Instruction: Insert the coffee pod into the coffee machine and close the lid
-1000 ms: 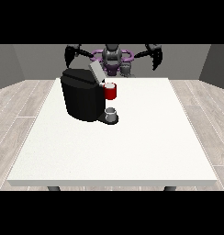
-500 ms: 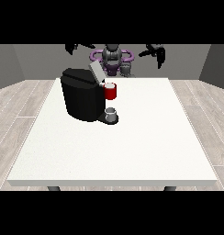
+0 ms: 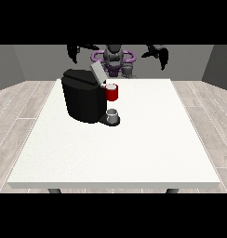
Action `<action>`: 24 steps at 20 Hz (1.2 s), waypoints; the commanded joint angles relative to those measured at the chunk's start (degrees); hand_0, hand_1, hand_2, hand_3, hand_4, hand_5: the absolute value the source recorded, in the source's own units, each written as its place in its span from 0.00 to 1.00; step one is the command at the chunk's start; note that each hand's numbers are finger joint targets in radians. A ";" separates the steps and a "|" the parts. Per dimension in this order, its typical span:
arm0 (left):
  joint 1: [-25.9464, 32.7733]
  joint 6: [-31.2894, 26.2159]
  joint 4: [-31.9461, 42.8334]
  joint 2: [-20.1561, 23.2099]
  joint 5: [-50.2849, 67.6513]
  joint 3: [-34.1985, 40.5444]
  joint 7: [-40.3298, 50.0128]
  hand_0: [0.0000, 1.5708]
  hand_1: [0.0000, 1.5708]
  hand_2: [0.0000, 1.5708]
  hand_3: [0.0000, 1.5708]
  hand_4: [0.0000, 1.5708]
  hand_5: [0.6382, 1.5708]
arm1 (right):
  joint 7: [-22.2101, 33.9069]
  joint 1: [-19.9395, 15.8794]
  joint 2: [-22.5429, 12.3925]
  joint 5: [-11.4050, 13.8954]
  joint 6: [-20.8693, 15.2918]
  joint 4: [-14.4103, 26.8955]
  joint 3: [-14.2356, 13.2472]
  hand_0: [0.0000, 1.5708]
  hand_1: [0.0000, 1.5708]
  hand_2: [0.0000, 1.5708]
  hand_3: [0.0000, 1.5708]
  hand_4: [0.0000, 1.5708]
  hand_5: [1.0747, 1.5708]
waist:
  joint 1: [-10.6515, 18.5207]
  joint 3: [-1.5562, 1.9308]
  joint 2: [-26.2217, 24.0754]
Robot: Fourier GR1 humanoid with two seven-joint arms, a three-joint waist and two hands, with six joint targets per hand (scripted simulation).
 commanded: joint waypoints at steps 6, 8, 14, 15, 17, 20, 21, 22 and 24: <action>6.85 -0.39 -10.53 1.89 3.42 -1.78 -0.93 0.00 0.00 0.00 0.00 0.22 1.00 | 1.77 -4.33 0.47 -3.46 1.65 3.52 -0.49 0.00 0.00 0.00 0.00 0.04 1.00 | -1.58 -0.01 5.50; 4.36 1.47 -14.16 -0.24 3.92 -3.44 4.23 0.00 0.00 0.00 0.00 0.22 1.00 | 1.19 -7.56 0.44 -1.06 -0.49 6.27 0.40 0.00 0.00 0.00 0.00 0.00 1.00 | 0.48 0.00 6.81; 6.89 0.93 -21.55 0.50 5.91 -4.36 7.53 0.00 0.00 0.00 0.00 0.24 1.00 | -2.56 -8.81 -1.52 -2.98 3.64 10.03 -0.69 0.00 0.00 0.00 0.00 0.00 1.00 | 0.60 0.01 9.31; 8.04 4.40 -16.96 0.30 2.53 -4.47 1.10 0.00 0.00 0.00 0.00 0.24 1.00 | 2.89 -11.58 1.53 -1.40 1.39 6.17 3.08 0.00 0.00 0.00 0.00 0.00 1.00 | -3.23 -0.02 9.30; 7.20 1.22 -20.86 3.58 6.74 -2.31 7.52 0.00 0.00 0.00 0.00 0.21 1.00 | -0.82 -9.20 3.47 0.39 -0.30 7.88 4.34 0.00 0.00 0.00 0.00 0.00 1.00 | -2.27 -0.01 8.82; 9.30 3.06 -22.45 2.94 5.51 -3.74 6.36 0.00 0.00 0.00 0.00 0.21 1.00 | 1.17 -13.18 1.20 -1.30 1.97 9.11 2.95 0.00 0.00 0.00 0.00 0.00 1.00 | -2.28 -0.01 9.66; 11.18 2.77 -19.78 4.05 4.62 -3.16 3.06 0.00 0.00 0.00 0.00 0.20 1.00 | 1.92 -13.53 1.57 -0.61 1.81 7.94 4.00 0.00 0.00 0.00 0.00 0.00 1.00 | -2.94 -0.02 10.23; 9.55 1.40 -22.84 5.04 6.37 -2.84 6.64 0.00 0.00 0.00 0.00 0.19 1.00 | -3.44 -12.07 1.28 0.22 1.30 10.35 3.21 0.00 0.00 0.00 0.00 0.05 1.00 | -1.59 0.00 11.53; 10.74 2.35 -21.29 4.55 6.42 -2.78 5.10 0.00 0.00 0.00 0.00 0.22 1.00 | 2.64 -14.85 1.80 -0.01 1.71 9.05 4.58 0.00 0.00 0.00 0.00 0.05 1.00 | -2.79 -0.02 10.15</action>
